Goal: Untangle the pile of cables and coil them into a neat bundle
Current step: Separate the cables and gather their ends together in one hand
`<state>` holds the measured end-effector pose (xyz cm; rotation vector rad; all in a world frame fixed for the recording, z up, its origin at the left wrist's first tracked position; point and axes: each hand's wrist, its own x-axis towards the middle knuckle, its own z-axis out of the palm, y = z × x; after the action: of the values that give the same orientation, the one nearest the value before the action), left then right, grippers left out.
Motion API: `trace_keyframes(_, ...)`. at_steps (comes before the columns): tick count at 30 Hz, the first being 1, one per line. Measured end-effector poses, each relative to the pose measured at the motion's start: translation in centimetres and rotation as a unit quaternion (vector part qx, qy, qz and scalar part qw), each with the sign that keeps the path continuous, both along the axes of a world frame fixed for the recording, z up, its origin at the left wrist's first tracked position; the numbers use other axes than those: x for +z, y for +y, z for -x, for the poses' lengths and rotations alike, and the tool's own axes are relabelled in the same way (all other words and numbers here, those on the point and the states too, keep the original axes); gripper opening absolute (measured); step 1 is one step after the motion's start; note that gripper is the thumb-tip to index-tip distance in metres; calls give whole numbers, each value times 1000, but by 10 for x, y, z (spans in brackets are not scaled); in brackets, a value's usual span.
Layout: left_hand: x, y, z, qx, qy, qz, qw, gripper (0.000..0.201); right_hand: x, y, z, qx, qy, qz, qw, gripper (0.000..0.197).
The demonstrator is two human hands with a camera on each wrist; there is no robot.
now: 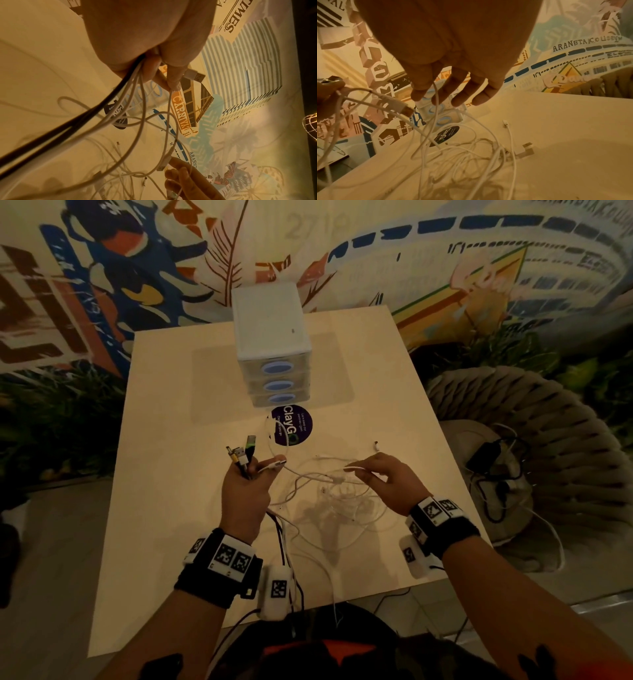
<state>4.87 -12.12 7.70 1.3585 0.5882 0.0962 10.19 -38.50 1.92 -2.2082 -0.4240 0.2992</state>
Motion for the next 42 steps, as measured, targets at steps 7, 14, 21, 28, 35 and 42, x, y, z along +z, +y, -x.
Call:
trace_keyframes(7, -9, 6, 1, 19, -10, 13, 1000, 46, 3, 0, 5, -1, 15, 20, 1000, 28)
trace_keyframes(14, -9, 3, 1, -3, -8, 19, 1000, 47, 14, 33, 10, 38, -14, 41, 998, 56)
trace_keyframes(21, -4, 4, 6, -2, 4, -3, 1000, 46, 22, 44, 11, 72, -44, 27, 996, 11)
trace_keyframes(28, 11, -2, 9, -78, 41, -105, 991, 30, 35, 43, 11, 55, 27, -3, 998, 11)
trace_keyframes(35, -7, -2, 9, -206, 57, -176, 961, 27, 37, 47, 10, 41, 49, -9, 998, 8)
trace_keyframes(42, -15, 1, 5, -154, 51, -195, 967, 22, 31, 35, 8, 34, 60, 21, 997, 12)
